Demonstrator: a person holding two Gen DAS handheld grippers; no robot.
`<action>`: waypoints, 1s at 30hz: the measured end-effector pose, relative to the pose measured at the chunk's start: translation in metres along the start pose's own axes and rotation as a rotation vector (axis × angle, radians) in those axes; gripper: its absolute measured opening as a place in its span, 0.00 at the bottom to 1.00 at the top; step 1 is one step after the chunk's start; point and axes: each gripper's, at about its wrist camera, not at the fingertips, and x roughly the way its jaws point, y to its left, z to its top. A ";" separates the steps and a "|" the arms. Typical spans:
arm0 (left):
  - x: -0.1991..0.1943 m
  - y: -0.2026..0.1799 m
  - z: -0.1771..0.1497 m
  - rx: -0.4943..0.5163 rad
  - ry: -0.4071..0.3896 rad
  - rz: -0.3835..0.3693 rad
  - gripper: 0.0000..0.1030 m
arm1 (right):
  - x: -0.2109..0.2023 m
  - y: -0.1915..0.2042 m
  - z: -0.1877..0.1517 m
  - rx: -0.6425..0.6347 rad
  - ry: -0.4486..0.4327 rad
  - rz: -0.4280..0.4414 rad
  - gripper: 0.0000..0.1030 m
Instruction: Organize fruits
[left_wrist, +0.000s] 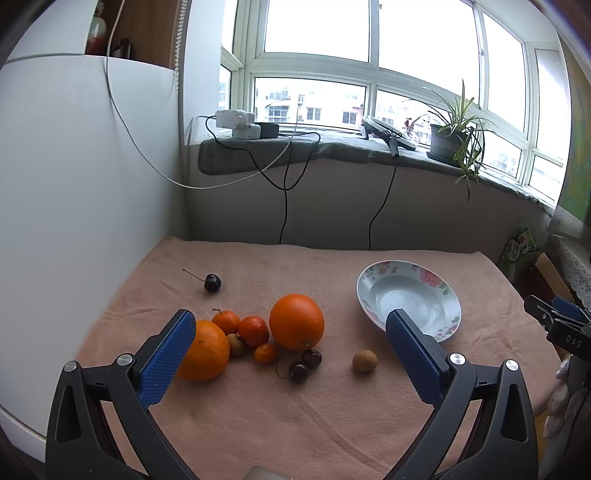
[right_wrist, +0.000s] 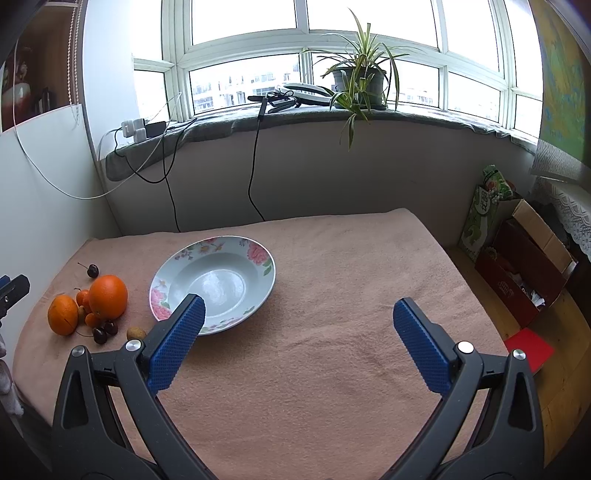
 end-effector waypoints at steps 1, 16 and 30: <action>0.000 0.000 0.000 -0.001 0.000 0.000 0.99 | 0.001 0.000 0.000 0.000 0.001 0.000 1.00; 0.000 -0.002 -0.001 -0.001 -0.001 -0.002 0.99 | 0.003 0.001 0.000 0.004 0.012 0.005 1.00; 0.006 0.000 -0.002 -0.011 0.012 -0.011 0.99 | 0.011 0.005 -0.001 0.002 0.034 0.014 1.00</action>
